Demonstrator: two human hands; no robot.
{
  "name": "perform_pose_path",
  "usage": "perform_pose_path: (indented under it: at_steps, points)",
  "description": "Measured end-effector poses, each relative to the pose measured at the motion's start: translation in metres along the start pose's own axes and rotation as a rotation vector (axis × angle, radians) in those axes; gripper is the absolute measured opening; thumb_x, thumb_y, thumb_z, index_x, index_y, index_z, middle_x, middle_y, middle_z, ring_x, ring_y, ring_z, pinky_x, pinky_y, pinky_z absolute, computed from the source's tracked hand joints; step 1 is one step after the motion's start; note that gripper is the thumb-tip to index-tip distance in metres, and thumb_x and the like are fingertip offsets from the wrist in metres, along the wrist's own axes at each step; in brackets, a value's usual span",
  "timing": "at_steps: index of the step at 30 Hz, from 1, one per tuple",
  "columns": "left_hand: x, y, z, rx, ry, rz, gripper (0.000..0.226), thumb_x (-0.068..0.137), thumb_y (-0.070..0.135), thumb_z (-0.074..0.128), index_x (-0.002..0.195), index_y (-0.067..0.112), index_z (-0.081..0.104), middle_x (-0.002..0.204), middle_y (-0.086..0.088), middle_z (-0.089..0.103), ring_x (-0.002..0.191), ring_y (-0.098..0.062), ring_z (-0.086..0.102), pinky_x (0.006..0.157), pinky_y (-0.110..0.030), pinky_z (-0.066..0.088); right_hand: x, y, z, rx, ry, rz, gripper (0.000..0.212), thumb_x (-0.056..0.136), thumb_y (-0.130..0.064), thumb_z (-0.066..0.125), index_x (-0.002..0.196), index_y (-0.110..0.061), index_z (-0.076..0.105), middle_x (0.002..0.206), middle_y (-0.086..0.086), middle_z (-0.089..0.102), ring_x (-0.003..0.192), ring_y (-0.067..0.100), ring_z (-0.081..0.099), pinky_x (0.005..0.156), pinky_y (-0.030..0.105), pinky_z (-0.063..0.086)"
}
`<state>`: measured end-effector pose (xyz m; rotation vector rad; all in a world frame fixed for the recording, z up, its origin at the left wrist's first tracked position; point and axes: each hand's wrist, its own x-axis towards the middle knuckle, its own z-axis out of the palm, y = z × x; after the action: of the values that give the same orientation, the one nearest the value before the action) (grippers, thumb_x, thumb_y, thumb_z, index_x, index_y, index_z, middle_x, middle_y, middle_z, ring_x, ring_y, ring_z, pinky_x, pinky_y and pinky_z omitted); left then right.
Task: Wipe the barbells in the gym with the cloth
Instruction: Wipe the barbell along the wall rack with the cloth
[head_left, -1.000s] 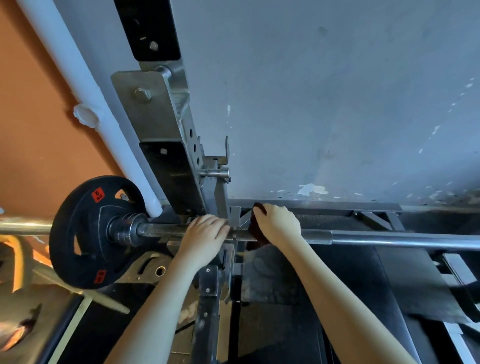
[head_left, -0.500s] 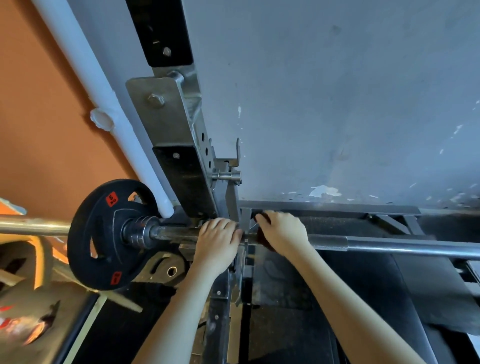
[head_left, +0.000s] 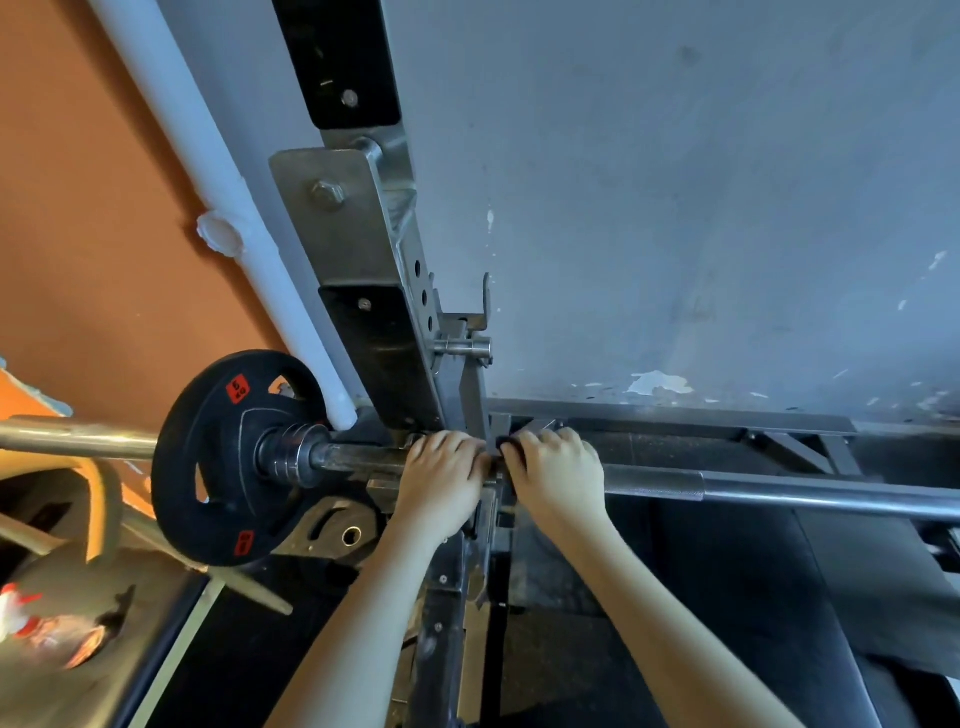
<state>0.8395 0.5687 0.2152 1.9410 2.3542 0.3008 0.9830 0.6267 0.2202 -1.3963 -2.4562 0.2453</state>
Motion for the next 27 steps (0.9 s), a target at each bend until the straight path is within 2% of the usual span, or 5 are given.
perform_pose_path:
  at_steps: [3,8,15,21,27]
  points:
    - [0.001,0.0,0.002,-0.013,0.021,0.009,0.054,0.099,0.045,0.017,0.125,0.024,0.058,0.129,0.009,0.056,0.127,-0.013,0.043,0.109,-0.031,0.021,-0.008,-0.006,0.002,-0.101,0.083,-0.051,0.047,0.096,-0.03,0.038,0.06,-0.012,0.062,0.056,0.005,0.06,0.055,0.027,0.06,0.055,0.033,0.047]
    - [-0.002,0.003,0.0,0.013,0.058,0.012,0.072,0.09,0.05,-0.001,0.122,0.024,0.058,0.125,0.008,0.057,0.125,-0.013,0.044,0.109,-0.03,0.022,0.047,-0.02,-0.021,0.089,-0.178,0.345,0.038,0.103,-0.026,0.034,0.093,-0.01,0.067,0.089,0.008,0.067,0.084,0.03,0.064,0.071,0.034,0.051]
    - [0.001,0.005,0.0,-0.01,0.069,-0.011,0.073,0.085,0.048,0.0,0.118,0.025,0.061,0.125,0.009,0.058,0.124,-0.013,0.045,0.105,-0.029,0.022,0.003,-0.017,0.008,-0.068,0.127,0.055,0.048,0.095,-0.029,0.039,0.053,-0.013,0.058,0.05,0.006,0.056,0.049,0.027,0.056,0.052,0.03,0.042]
    - [0.003,0.004,0.001,-0.001,0.057,-0.036,0.055,0.099,0.044,0.015,0.119,0.023,0.062,0.124,0.007,0.059,0.124,-0.015,0.046,0.105,-0.032,0.025,0.037,-0.01,-0.022,0.185,-0.11,0.249,0.045,0.103,-0.04,0.033,0.084,-0.012,0.062,0.083,0.006,0.063,0.074,0.026,0.055,0.063,0.031,0.042]
    - [0.007,0.001,0.001,-0.033,0.018,-0.03,0.044,0.104,0.037,0.024,0.134,0.026,0.055,0.137,0.012,0.053,0.131,-0.01,0.039,0.109,-0.029,0.018,-0.021,0.034,0.004,-0.071,0.331,-0.139,0.033,0.091,-0.036,0.049,0.076,-0.014,0.068,0.072,0.0,0.066,0.069,0.024,0.063,0.059,0.032,0.051]
